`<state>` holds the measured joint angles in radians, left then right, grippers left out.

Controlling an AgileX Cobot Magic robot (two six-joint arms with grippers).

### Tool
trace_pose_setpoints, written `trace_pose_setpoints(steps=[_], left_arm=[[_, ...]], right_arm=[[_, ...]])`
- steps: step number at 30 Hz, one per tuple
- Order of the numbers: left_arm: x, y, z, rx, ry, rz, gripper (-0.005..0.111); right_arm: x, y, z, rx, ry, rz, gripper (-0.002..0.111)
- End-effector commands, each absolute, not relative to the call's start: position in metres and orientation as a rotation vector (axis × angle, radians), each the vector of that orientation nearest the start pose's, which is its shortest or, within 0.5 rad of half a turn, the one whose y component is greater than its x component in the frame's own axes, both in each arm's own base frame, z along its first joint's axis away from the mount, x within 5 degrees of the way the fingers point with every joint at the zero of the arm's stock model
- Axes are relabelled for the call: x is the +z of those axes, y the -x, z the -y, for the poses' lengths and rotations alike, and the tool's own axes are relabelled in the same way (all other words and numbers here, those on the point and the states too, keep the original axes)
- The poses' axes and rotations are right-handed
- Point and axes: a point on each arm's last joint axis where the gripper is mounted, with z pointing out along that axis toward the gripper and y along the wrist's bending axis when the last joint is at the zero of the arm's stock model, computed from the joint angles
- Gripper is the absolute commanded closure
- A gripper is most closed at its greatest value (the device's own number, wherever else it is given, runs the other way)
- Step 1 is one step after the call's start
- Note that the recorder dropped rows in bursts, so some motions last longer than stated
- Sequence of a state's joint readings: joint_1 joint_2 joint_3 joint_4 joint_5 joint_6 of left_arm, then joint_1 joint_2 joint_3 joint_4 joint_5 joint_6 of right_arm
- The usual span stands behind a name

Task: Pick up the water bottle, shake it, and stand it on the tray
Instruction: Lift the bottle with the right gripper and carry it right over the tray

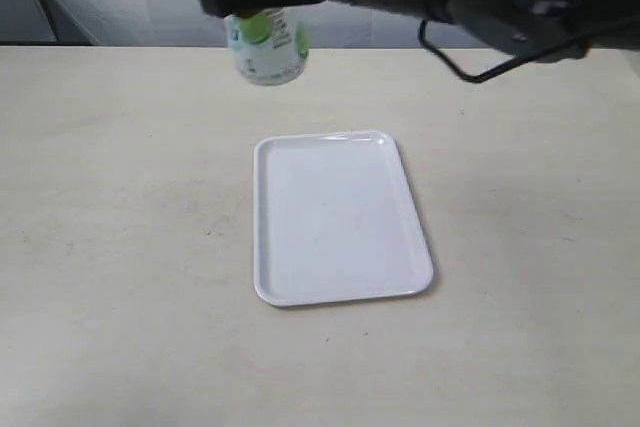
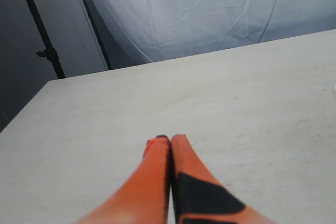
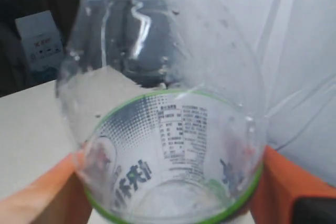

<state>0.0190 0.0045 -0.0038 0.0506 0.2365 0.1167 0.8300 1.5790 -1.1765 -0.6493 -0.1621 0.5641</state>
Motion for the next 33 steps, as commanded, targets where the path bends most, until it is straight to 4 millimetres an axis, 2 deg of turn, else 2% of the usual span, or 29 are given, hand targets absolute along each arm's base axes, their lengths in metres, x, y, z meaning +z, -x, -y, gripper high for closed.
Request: trace_pose_setpoints(steps=[1,2,3,4,7,8,9,10,11,13,15,17,22,24,26,28,29,31,33], left_arm=[[0.192,-0.055,-0.002,0.142,-0.114,-1.714,0.106],[0.192,-0.055,-0.002,0.142,-0.114,-1.714,0.106],[0.192,-0.055,-0.002,0.142,-0.114,-1.714,0.106],[0.192,-0.055,-0.002,0.142,-0.114,-1.714,0.106],[0.192,-0.055,-0.002,0.142,-0.114,-1.714,0.106],[0.192,-0.055,-0.002,0.142,-0.114,-1.714,0.106],[0.192,-0.055,-0.002,0.142,-0.114,-1.714,0.106],[0.192,-0.055,-0.002,0.142,-0.114,-1.714,0.106],[0.192,-0.055,-0.002,0.142,-0.114,-1.714,0.106],[0.192,-0.055,-0.002,0.142,-0.114,-1.714,0.106],[0.192,-0.055,-0.002,0.142,-0.114,-1.714,0.106],[0.192,-0.055,-0.002,0.142,-0.114,-1.714,0.106],[0.192,-0.055,-0.002,0.142,-0.114,-1.714,0.106],[0.192,-0.055,-0.002,0.142,-0.114,-1.714,0.106],[0.192,-0.055,-0.002,0.142,-0.114,-1.714,0.106],[0.192,-0.055,-0.002,0.142,-0.114,-1.714,0.106],[0.192,-0.055,-0.002,0.142,-0.114,-1.714,0.106],[0.192,-0.055,-0.002,0.142,-0.114,-1.714,0.106],[0.192,-0.055,-0.002,0.142,-0.114,-1.714,0.106]], right_arm=[[0.267,-0.236,-0.264,0.657,0.865,-1.765,0.109],[0.244,-0.229,-0.260,0.685,0.873,-1.815,0.109],[0.241,-0.227,-0.258,0.689,0.874,-1.819,0.109],[0.258,-0.225,-0.255,0.693,0.863,-1.772,0.109],[0.337,-0.213,-0.244,0.730,0.792,-1.534,0.109],[0.353,-0.210,-0.239,0.726,0.774,-1.497,0.109],[0.353,-0.210,-0.236,0.695,0.776,-1.517,0.109],[0.337,-0.214,-0.237,0.653,0.789,-1.599,0.109],[0.310,-0.218,-0.240,0.629,0.815,-1.688,0.109],[0.268,-0.222,-0.244,0.610,0.857,-1.808,0.109],[0.247,-0.223,-0.247,0.594,0.880,-1.873,0.109],[0.245,-0.221,-0.251,0.622,0.892,-1.857,0.109],[0.293,-0.208,-0.254,0.843,0.805,-1.625,0.109],[0.304,-0.203,-0.254,0.922,0.776,-1.579,0.109],[0.305,-0.201,-0.255,0.948,0.793,-1.565,0.109],[0.297,-0.203,-0.255,0.866,0.849,-1.597,0.109],[0.291,-0.208,-0.250,0.773,0.849,-1.667,0.109],[0.283,-0.227,-0.230,0.495,0.806,-1.868,0.109],[0.281,-0.247,-0.205,0.356,0.710,-2.012,0.109]])
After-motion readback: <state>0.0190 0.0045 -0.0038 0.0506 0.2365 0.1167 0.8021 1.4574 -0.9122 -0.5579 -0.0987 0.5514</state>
